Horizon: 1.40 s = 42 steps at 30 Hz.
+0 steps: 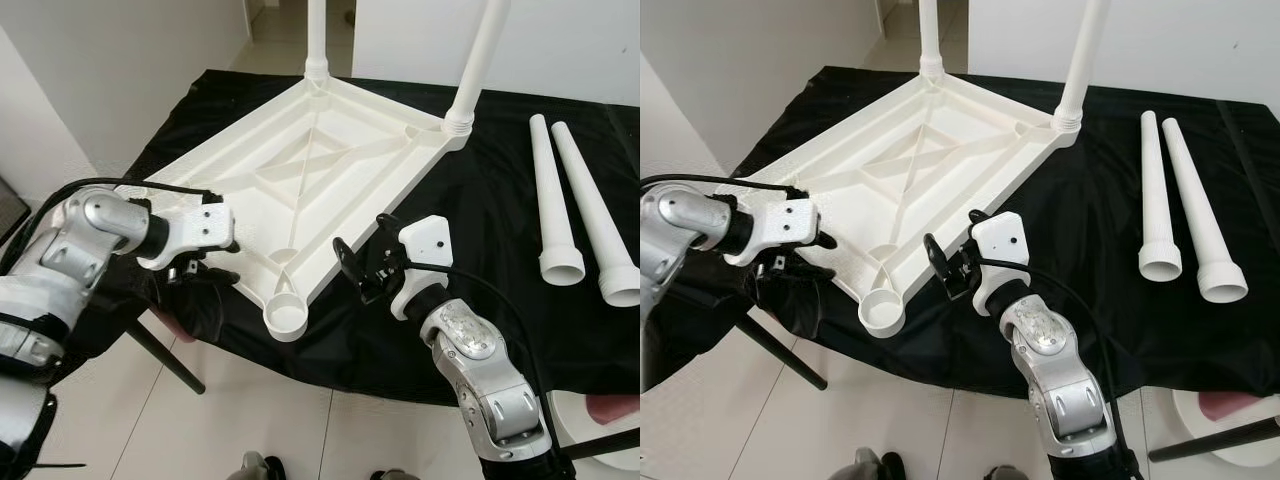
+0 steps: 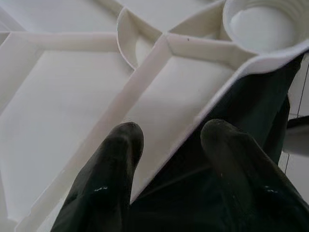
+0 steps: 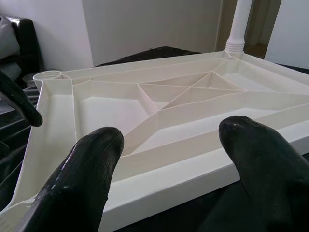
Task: Building children table
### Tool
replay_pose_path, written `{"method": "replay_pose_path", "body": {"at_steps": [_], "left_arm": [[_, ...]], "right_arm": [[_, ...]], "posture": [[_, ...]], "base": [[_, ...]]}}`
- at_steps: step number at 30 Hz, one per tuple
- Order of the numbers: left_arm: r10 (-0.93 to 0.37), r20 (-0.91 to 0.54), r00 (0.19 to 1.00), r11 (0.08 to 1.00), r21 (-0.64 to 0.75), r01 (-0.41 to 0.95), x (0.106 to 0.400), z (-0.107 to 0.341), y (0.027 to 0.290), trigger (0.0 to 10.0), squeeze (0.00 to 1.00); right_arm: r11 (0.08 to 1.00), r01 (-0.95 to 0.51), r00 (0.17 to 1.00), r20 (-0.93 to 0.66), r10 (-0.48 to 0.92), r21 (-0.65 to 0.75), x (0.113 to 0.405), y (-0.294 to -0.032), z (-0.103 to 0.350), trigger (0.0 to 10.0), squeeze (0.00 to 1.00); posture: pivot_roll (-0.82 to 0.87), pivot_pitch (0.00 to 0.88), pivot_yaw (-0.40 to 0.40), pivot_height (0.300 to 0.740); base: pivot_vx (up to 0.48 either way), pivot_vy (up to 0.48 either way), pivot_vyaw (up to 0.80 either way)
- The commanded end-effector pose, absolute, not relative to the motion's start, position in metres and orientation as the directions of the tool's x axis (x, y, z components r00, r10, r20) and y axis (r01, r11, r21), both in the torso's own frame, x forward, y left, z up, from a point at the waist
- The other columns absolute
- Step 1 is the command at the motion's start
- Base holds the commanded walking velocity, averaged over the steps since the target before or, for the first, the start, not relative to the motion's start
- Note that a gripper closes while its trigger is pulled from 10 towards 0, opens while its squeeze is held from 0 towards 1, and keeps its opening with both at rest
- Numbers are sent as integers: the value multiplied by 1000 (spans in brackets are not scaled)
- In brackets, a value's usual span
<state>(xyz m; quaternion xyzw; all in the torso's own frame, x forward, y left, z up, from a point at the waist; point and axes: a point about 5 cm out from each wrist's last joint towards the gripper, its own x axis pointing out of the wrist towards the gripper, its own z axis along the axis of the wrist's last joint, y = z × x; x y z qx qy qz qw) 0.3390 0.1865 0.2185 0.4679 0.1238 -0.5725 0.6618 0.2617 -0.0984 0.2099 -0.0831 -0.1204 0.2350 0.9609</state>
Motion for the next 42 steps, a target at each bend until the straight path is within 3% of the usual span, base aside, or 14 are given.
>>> {"method": "replay_pose_path", "body": {"at_steps": [1, 13, 22, 28, 29, 30, 31, 42], "left_arm": [[-613, -778, 138, -218, 334, 917, 328, 206, 189, 10000, 0], [-643, -715, 275, -128, 454, 882, 347, 192, 173, 10000, 0], [-627, -733, 261, -151, 444, 883, 347, 185, 173, 10000, 0], [-627, -733, 264, -120, 425, 897, 347, 174, 174, 10000, 0], [-639, -718, 276, -93, 429, 899, 348, 173, 173, 4392, 0], [-671, -684, 285, -54, 428, 902, 351, 174, 168, 353, 0], [-685, -669, 289, -40, 430, 902, 351, 176, 166, 0, 0], [-754, -613, 236, -64, 425, 903, 347, 181, 147, 0, 0]], "right_arm": [[874, -439, 859, 187, 476, -209, 259, -97, 209, 10000, 0], [874, -438, 860, 187, 476, -211, 260, -97, 210, 10000, 0], [876, -434, 862, 186, 472, -211, 260, -98, 210, 10000, 0], [877, -432, 862, 190, 470, -209, 260, -98, 210, 10000, 0], [878, -432, 863, 189, 469, -209, 260, -98, 210, 10000, 0], [877, -433, 862, 187, 471, -208, 260, -98, 210, 10000, 0], [876, -435, 862, 186, 472, -208, 259, -97, 210, 10000, 0], [875, -438, 859, 190, 475, -207, 260, -96, 210, 10000, 0]], "posture": [[-139, 125, 71, 740], [-146, 129, 66, 740], [-146, 126, 70, 740], [-148, 129, 71, 740], [-147, 131, 69, 740], [-146, 130, 67, 740], [-146, 130, 67, 740], [-143, 119, 71, 740]], "base": [[0, 0, 0], [0, 0, 0], [0, 0, 0], [0, 0, 0], [0, 0, 0], [0, 0, 0], [0, 0, 0], [0, 0, 0]]}}
